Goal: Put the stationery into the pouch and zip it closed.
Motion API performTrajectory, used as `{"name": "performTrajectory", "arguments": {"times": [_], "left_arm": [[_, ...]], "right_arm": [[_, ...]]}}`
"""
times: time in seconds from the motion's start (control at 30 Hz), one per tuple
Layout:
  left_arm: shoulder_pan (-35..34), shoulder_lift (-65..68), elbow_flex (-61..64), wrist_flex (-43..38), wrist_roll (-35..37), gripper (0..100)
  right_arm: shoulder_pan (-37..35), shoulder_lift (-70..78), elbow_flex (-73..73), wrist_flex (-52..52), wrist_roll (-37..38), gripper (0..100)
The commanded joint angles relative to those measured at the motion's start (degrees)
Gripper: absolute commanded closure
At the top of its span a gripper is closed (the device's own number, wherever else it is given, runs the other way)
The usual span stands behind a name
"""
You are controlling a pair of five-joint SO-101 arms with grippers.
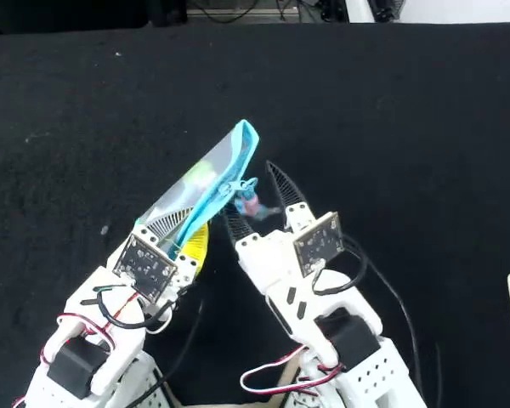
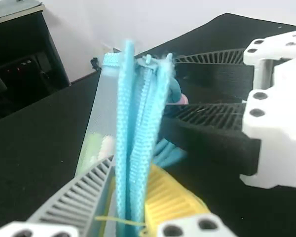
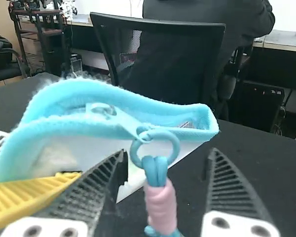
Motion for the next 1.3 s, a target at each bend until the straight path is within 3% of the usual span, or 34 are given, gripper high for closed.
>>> {"name": "performTrajectory", "arguments": {"times": [0.0, 0.07, 0.37, 0.83, 1.27], "left_arm": [[-0.22, 0.53, -1.36, 1.41, 0.44, 97], [-0.22, 0.53, -1.27, 1.41, 0.44, 97], [-0.31, 0.53, -1.27, 1.41, 0.44, 97], [-0.31, 0.44, -1.45, 1.85, 0.79, 97], [-0.31, 0.44, -1.36, 1.85, 0.79, 97]], "right_arm": [[1.05, -0.84, -1.89, -2.37, 0.18, 91.7], [3.96, -0.84, -2.68, -2.37, 0.26, 99.1], [16.0, -0.31, -3.74, -2.9, 0.18, 98.8], [19.69, 1.1, 1.27, -11.96, 1.76, 98.8], [23.03, 28.62, -11.3, -12.13, 3.08, 98.8]]}}
